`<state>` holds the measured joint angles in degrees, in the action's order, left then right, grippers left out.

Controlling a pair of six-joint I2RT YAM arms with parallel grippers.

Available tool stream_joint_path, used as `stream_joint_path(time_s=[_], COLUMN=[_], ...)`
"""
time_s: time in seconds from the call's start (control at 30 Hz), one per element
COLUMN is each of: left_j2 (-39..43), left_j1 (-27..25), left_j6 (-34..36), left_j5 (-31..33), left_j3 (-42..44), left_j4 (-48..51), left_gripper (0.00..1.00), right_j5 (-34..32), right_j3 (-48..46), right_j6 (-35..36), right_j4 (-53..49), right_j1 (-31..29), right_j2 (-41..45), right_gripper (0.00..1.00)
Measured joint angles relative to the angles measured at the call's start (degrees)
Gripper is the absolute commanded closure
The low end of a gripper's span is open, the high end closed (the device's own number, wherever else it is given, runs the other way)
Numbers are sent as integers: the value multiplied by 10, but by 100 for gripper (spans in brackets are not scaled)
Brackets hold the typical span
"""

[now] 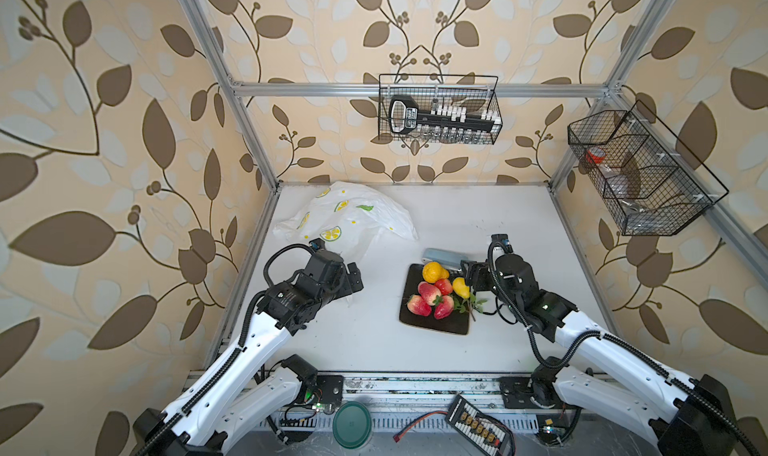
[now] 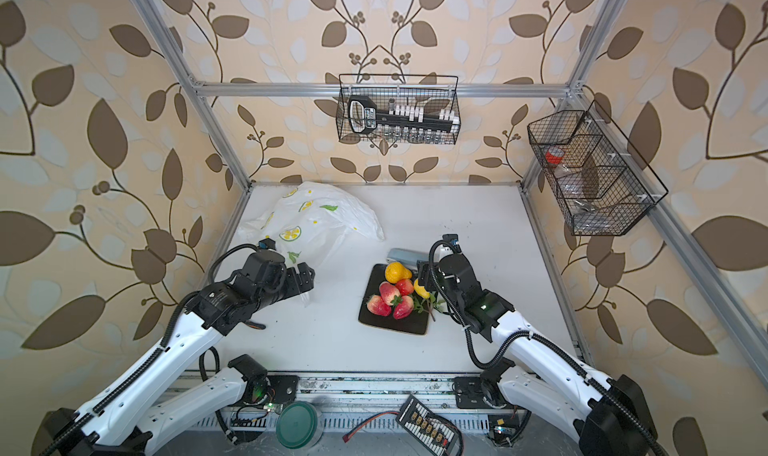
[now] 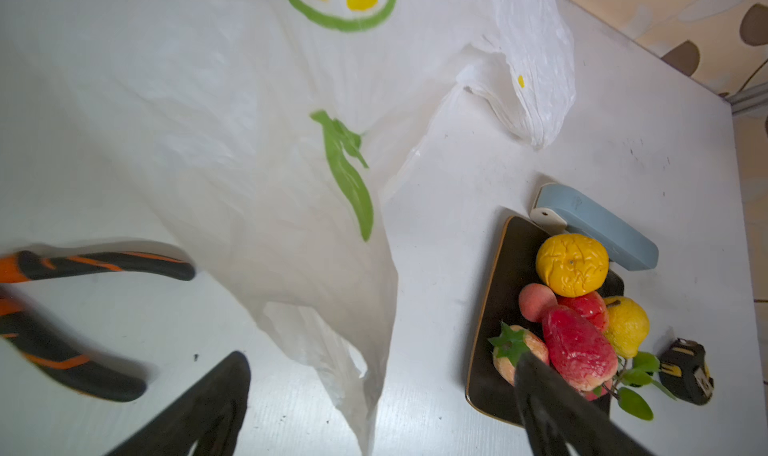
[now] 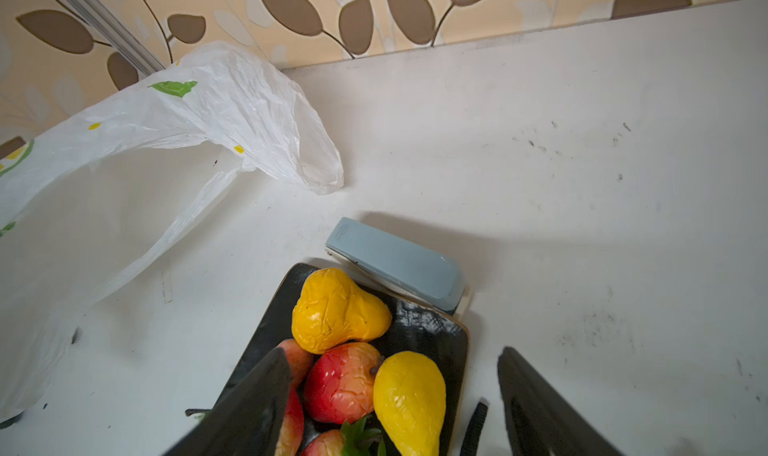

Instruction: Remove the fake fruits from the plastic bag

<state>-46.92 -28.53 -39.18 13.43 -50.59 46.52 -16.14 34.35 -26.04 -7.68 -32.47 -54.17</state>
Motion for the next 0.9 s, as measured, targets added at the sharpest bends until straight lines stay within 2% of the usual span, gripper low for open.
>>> stream_joint_path(time_s=[0.23, 0.33, 0.4, 0.53, 0.67, 0.77, 0.9], left_j2=[28, 16, 5, -21, -60, -75, -74], left_j1=[0, 5, 23, 103, 176, 210, 234], left_j6=[39, 73, 101, 139, 155, 173, 210], left_j5=[162, 234, 255, 255, 231, 218, 194], left_j3=[-141, -174, -169, -96, -3, 64, 155], left_j4=[88, 79, 49, -56, -149, -211, -315], left_gripper=[1, 1, 1, 1, 1, 1, 1], right_j5=[-6, -9, -11, -12, -12, -5, 3], right_j3=[0, 0, 0, -19, -77, -126, -165], right_j6=[41, 51, 54, 62, 82, 98, 123], right_j4=[-2, 0, 5, 58, 148, 235, 349], right_j1=[79, 125, 161, 249, 325, 355, 362], right_j2=[20, 27, 24, 6, -29, -69, -153], right_gripper=[16, 14, 14, 12, 13, 12, 9])
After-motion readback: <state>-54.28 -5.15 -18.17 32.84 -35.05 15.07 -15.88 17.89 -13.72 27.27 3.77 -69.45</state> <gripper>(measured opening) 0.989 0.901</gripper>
